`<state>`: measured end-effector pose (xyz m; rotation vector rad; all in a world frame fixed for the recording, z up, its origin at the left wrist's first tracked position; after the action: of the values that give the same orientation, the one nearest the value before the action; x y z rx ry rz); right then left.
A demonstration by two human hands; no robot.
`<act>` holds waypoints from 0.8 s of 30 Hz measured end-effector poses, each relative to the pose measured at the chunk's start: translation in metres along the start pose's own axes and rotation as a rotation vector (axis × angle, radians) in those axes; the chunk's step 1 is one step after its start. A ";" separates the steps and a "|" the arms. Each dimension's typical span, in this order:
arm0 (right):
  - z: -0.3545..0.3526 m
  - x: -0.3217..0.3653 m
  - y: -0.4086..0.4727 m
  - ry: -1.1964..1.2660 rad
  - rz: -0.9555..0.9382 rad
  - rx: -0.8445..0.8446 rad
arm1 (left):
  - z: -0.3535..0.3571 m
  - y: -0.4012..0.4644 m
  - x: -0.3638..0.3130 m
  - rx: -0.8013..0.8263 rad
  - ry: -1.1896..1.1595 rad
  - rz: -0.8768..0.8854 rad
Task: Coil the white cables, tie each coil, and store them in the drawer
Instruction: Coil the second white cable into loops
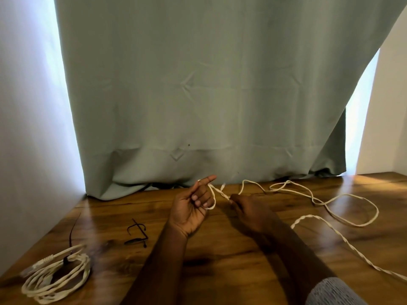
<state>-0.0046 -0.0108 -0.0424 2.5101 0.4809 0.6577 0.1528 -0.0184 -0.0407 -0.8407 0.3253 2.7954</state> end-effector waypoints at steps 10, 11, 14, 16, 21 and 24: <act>0.021 0.041 -0.006 -0.405 -0.130 0.360 | -0.005 0.010 -0.007 -0.100 0.012 0.120; 0.020 0.046 -0.007 -0.443 -0.141 0.388 | -0.005 0.011 -0.006 -0.107 0.028 0.115; 0.019 0.056 -0.008 -0.512 -0.197 0.439 | -0.005 0.012 -0.004 -0.141 0.031 0.110; 0.019 0.060 -0.011 -0.518 -0.239 0.451 | -0.006 0.013 -0.006 -0.173 0.031 0.136; 0.014 0.064 -0.009 -0.355 -0.321 0.337 | -0.010 0.015 -0.010 -0.237 0.147 0.194; 0.003 0.066 -0.006 -0.177 -0.369 0.219 | -0.014 0.017 -0.002 -0.269 0.264 0.203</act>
<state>0.0501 0.0226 -0.0242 2.5484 0.9629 0.2500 0.1571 -0.0388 -0.0481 -1.3117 0.0753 2.9598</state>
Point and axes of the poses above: each hand's wrist, its own y-axis towards the middle knuckle, its own z-axis out of the palm, x = y × z, the point moved 6 cm from there along y, towards the middle knuckle, and after that the axes turned 12 degrees about -x, right-handed, at the moved point
